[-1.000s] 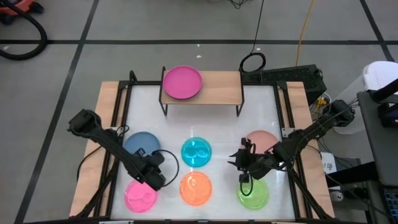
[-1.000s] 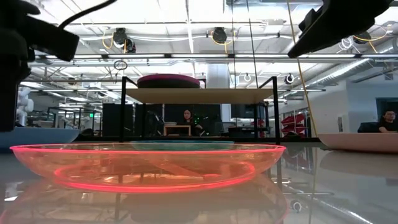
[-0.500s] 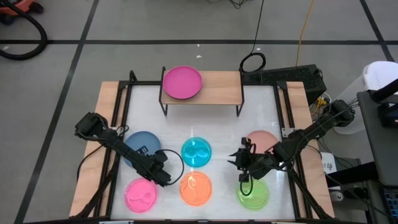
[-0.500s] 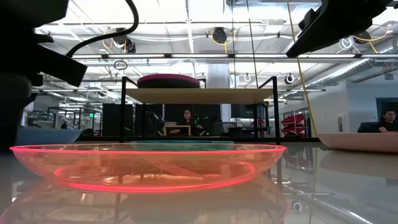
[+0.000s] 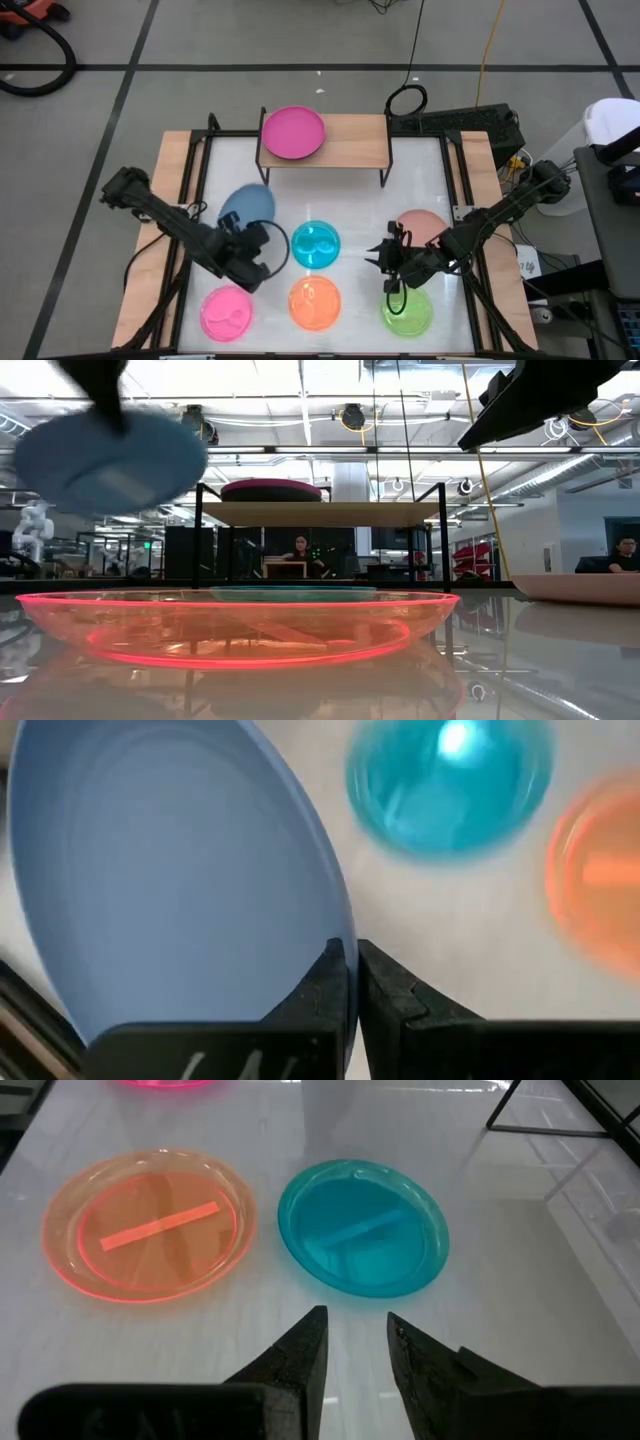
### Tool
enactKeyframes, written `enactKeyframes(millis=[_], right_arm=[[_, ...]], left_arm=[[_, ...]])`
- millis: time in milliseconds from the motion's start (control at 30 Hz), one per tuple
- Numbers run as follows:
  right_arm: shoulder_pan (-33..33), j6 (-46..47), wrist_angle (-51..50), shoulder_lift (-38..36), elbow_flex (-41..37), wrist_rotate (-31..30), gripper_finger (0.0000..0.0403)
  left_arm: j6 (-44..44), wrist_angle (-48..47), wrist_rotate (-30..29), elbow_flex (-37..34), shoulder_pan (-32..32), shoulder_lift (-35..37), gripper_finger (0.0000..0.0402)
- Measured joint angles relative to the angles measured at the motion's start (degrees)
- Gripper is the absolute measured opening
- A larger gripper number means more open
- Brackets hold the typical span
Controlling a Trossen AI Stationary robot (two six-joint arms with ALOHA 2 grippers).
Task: Place and stack plates onto a shelf
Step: Stack the blue plate on top of the pink plate on the shelf
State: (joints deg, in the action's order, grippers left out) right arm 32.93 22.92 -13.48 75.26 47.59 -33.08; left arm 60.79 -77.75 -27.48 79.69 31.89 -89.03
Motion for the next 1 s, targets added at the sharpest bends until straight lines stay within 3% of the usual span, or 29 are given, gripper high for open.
enactKeyframes(millis=[67,167,233,333,433,533,667,733,900,1000], right_arm=[[0.02,-0.02,0.05,0.0,0.0,0.02,0.0089],[0.02,-1.06,1.58,0.02,0.0,-0.62,0.0089],[0.0,-3.1,4.55,0.0,0.0,-2.17,0.0089],[0.0,-8.05,9.93,0.0,0.0,-3.13,0.0089],[0.02,-13.16,14.81,0.01,0.0,-3.06,0.0089],[0.02,-15.74,16.9,0.0,0.0,-2.93,0.0089],[0.02,-16.58,17.06,0.0,0.0,-2.95,0.0089],[0.0,-16.58,17.1,0.01,0.0,-2.98,0.0089],[0.01,-16.74,18.84,0.0,0.0,-2.95,0.0089],[0.0,-17.73,19.14,0.01,0.0,-2.93,0.0089]], left_arm=[[-4.64,-2.08,-7.55,4.53,-0.29,0.17,0.001],[-19.37,0.86,-21.55,7.92,-2.17,0.23,0.001],[-33.83,5.66,-23.84,8.28,-5.21,0.23,0.001],[-52.8,13.71,-19.74,8.29,-11.82,0.08,0.0016],[-62.06,16.04,-12.39,8.29,-19.89,0.08,0.0024],[-67.17,15.75,-6.91,8.29,-27.94,0.08,0.0026],[-73.75,19.26,-6.12,8.29,-35.84,0.08,0.0029],[-77.25,20.27,-5.26,8.29,-38.47,0.1,0.0029],[-81.23,21.26,4.97,7.88,-43.68,-2.55,0.0032],[-80.64,21.67,5.04,7.88,-44.6,-3.61,0.0032]])
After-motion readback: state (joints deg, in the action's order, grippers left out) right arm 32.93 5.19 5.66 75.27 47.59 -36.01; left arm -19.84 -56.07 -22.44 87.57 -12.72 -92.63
